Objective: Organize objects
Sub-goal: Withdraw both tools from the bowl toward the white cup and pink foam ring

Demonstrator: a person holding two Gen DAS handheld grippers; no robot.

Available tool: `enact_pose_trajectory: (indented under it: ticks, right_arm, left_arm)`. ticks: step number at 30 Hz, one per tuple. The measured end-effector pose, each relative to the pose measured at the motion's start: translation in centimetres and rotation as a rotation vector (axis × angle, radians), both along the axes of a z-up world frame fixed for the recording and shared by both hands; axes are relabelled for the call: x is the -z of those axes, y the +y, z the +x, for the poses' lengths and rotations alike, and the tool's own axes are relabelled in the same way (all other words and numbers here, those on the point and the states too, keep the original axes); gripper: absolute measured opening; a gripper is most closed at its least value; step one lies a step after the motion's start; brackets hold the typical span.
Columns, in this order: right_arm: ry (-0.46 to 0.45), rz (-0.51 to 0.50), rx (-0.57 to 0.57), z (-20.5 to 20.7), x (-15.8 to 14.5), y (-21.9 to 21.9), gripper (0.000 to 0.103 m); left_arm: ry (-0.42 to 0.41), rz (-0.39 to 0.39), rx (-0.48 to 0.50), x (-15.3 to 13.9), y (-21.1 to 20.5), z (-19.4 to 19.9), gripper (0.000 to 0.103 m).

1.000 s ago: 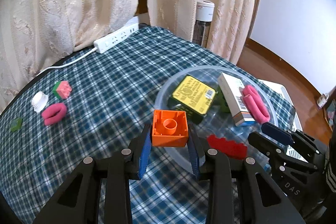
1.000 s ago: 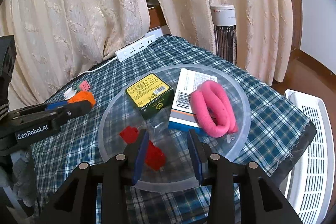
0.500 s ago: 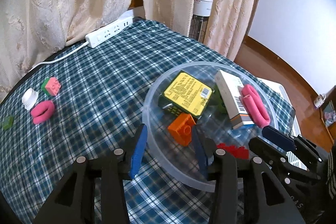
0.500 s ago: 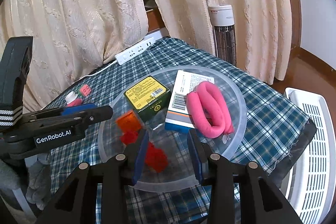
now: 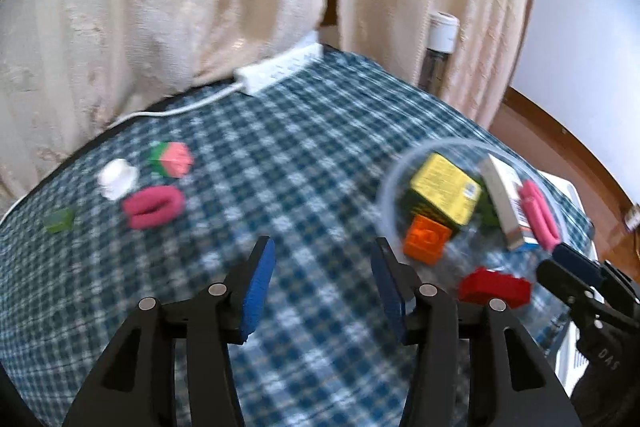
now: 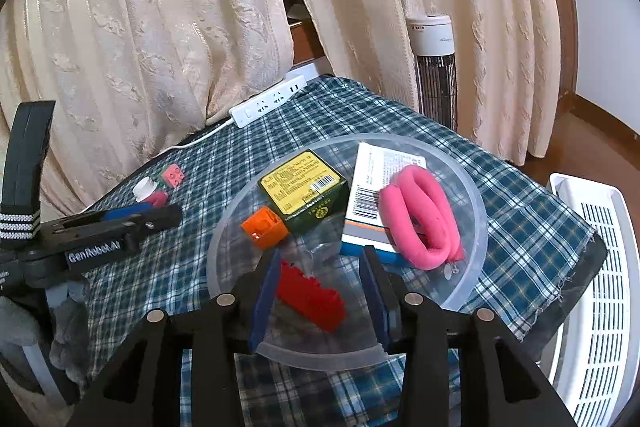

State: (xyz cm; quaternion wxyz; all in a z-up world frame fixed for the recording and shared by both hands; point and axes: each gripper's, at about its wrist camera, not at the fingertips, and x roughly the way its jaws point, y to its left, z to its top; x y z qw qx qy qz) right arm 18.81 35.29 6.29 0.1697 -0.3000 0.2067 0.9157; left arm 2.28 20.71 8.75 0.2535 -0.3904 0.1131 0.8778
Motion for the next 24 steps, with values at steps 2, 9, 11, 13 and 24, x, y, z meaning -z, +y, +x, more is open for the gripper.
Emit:
enact_pose_trajectory:
  ticks: [2, 9, 11, 13, 24]
  right_arm:
    - [0.005, 0.006, -0.008, -0.2, -0.4, -0.4, 0.044]
    - [0.039, 0.029, -0.039, -0.9, -1.8, -2.2, 0.060]
    - [0.044, 0.037, -0.049, -1.3, -2.2, -2.6, 0.060]
    - [0.045, 0.044, -0.064, -1.7, -2.5, -3.2, 0.060]
    - [0.040, 0.055, -0.161, -5.0, -4.0, -6.1, 0.061]
  left_arm:
    - [0.025, -0.004, -0.032, -0.6, -1.6, -0.5, 0.052]
    - [0.092, -0.014, -0.125, -2.6, -6.3, -2.3, 0.060]
    - [0.113, -0.015, -0.154, -3.2, -7.9, -2.9, 0.061]
    - [0.122, -0.012, -0.177, -3.5, -9.1, -3.3, 0.062]
    - [0.186, -0.018, -0.276, -5.4, -15.0, -5.7, 0.063]
